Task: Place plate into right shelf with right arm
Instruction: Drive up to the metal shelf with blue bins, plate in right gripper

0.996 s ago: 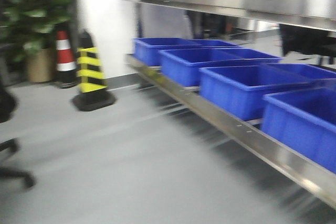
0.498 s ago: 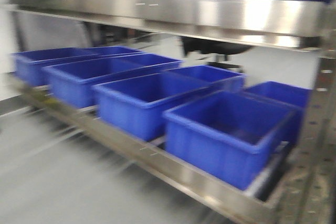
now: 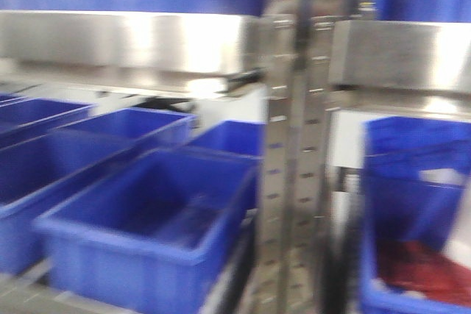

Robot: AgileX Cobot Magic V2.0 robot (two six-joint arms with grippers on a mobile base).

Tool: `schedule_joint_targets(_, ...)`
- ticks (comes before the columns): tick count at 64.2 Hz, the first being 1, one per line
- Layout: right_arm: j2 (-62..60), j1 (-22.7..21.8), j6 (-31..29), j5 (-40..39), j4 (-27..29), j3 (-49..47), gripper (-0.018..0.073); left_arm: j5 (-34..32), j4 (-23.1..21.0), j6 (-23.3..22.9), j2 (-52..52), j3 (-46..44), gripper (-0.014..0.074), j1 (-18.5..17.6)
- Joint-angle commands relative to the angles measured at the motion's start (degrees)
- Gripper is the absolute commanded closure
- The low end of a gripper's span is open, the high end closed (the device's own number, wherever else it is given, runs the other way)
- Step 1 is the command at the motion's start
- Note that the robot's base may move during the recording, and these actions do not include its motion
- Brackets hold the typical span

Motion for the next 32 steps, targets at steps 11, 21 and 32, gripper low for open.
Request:
schedule_joint_targets(11,0.6,0.0,-0.2,-5.1,-1.0,-1.8,0.0506,-5.1,-0.1,-0.1,-0.7,0.5,0.0643,-0.1)
schedule_joint_targets(21,0.6,0.0,-0.2,-5.1,-1.0,-1.8,0.0506,-5.1,-0.1,-0.1,-0.7,0.4,0.0643,0.1)
schedule_joint_targets(32,0.6,0.0,-0.2,-5.1,-1.0,-1.8,0.0506,-5.1,-0.1,-0.1,-0.7,0.4,0.0643,0.1)
